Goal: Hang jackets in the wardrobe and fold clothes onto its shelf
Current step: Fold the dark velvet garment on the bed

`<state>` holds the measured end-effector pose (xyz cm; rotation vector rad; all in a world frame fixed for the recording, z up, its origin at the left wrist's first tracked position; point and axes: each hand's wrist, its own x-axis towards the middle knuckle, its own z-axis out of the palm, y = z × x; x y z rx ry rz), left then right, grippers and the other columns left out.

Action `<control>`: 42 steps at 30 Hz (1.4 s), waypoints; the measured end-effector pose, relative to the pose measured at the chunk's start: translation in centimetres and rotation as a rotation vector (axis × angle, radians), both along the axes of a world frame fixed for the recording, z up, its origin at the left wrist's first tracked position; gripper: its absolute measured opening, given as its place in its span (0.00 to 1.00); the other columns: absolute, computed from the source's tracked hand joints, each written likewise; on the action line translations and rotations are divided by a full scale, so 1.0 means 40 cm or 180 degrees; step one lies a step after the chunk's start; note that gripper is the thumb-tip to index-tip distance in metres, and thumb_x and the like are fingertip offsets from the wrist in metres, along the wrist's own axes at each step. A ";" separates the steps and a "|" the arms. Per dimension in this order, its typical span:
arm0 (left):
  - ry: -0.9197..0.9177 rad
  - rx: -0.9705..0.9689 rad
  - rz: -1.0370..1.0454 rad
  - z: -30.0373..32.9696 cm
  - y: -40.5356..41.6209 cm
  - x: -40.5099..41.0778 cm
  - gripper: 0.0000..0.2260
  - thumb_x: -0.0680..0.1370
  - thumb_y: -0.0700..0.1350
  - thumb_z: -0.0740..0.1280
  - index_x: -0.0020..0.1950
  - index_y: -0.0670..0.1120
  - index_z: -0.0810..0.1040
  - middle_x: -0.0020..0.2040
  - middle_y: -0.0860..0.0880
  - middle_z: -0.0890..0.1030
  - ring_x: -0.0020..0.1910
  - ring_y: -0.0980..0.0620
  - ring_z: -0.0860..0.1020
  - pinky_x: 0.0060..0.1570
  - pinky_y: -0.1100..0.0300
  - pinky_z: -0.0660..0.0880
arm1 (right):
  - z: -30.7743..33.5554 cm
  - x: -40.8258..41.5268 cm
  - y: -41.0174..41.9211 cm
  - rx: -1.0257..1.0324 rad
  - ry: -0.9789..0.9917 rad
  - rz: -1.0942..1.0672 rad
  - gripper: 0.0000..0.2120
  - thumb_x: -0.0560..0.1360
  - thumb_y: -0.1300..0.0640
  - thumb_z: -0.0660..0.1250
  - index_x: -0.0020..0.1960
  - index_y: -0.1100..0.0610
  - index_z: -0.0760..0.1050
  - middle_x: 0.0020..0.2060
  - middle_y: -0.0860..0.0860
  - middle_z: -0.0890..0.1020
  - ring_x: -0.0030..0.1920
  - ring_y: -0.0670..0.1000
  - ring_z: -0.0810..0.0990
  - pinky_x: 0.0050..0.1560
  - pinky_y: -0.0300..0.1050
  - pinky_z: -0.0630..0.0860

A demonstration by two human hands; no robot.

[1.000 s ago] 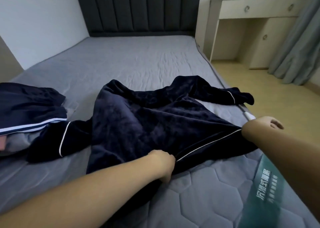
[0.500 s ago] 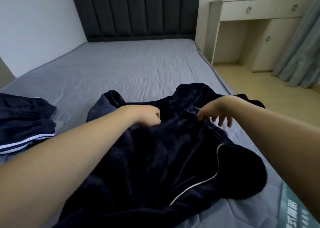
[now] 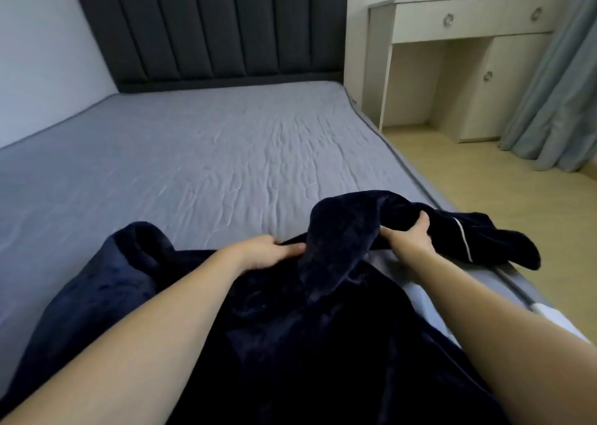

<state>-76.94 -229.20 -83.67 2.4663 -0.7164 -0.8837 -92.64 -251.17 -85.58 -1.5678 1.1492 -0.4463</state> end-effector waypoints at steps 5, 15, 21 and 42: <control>-0.0641 -0.0972 0.0303 0.048 -0.135 0.113 0.15 0.80 0.55 0.63 0.44 0.45 0.81 0.46 0.45 0.83 0.49 0.46 0.81 0.43 0.57 0.73 | 0.006 0.096 -0.145 0.1003 -0.2179 -0.1581 0.49 0.68 0.59 0.76 0.76 0.48 0.48 0.64 0.56 0.73 0.57 0.55 0.79 0.59 0.56 0.77; -0.0553 -0.0324 0.0247 0.100 -0.258 0.215 0.45 0.69 0.76 0.58 0.77 0.48 0.55 0.75 0.43 0.64 0.72 0.41 0.65 0.71 0.44 0.60 | 0.102 0.123 -0.321 -0.1285 -0.2204 -0.1603 0.33 0.76 0.55 0.64 0.77 0.48 0.53 0.69 0.55 0.62 0.59 0.45 0.66 0.55 0.23 0.61; -0.0991 0.0930 -0.1221 0.056 -0.087 0.038 0.31 0.65 0.58 0.71 0.65 0.51 0.69 0.64 0.53 0.75 0.57 0.53 0.76 0.56 0.57 0.74 | -0.028 0.194 -0.124 0.1573 -0.1993 -0.0119 0.39 0.71 0.63 0.66 0.77 0.46 0.54 0.54 0.54 0.78 0.45 0.56 0.81 0.42 0.50 0.80; -0.3289 0.0143 0.0853 -0.099 -0.008 0.327 0.22 0.81 0.61 0.53 0.53 0.43 0.72 0.48 0.41 0.83 0.46 0.40 0.81 0.41 0.52 0.66 | -0.088 0.213 0.056 -0.3090 0.1210 0.1296 0.14 0.80 0.45 0.56 0.62 0.51 0.64 0.48 0.58 0.82 0.49 0.62 0.80 0.40 0.50 0.68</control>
